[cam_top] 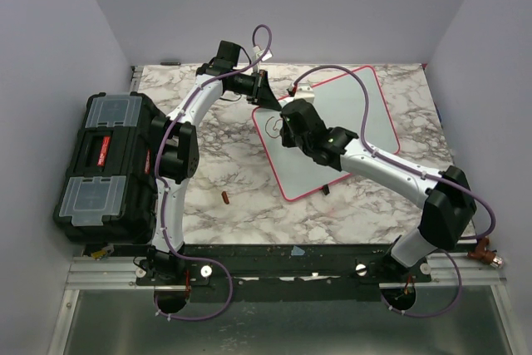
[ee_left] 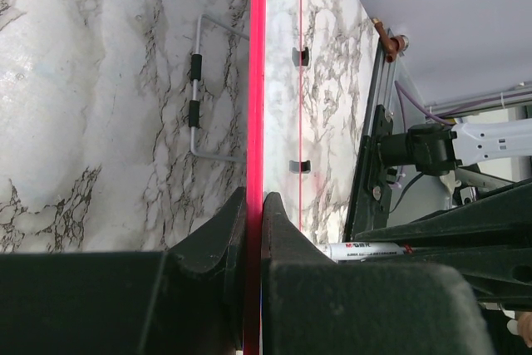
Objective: Write a sentence on the whiteboard
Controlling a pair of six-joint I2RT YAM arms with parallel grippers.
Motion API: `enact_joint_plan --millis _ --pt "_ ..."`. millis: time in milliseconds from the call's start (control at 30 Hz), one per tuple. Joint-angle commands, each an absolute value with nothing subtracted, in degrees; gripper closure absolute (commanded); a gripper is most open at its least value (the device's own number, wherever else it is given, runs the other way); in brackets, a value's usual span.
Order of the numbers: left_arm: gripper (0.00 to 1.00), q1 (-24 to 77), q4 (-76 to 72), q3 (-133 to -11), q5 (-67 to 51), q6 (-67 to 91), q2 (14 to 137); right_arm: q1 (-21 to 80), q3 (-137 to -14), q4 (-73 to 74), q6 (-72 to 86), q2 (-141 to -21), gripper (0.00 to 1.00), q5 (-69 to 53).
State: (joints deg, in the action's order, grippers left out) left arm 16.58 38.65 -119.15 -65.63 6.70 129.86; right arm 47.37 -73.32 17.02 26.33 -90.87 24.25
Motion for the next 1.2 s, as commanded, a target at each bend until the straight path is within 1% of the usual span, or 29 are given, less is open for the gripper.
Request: enact_joint_plan --millis 0,300,833,1167 --pt "1.00 17.7 37.3 -118.7 -63.7 0.3 128.7 47.1 -74.9 21.5 24.9 -93.6 0.99 28.1" --pt "1.00 17.7 37.3 -118.7 -63.8 0.3 128.7 47.0 -77.5 22.4 24.3 -94.4 0.99 31.2" --pt "1.00 17.7 37.4 -118.7 -63.9 0.3 128.8 46.9 -81.7 22.5 23.4 -96.7 0.99 29.6" --pt "1.00 17.5 37.3 -118.7 -63.9 0.3 128.8 47.0 -78.2 22.7 23.6 -91.2 0.99 26.6"
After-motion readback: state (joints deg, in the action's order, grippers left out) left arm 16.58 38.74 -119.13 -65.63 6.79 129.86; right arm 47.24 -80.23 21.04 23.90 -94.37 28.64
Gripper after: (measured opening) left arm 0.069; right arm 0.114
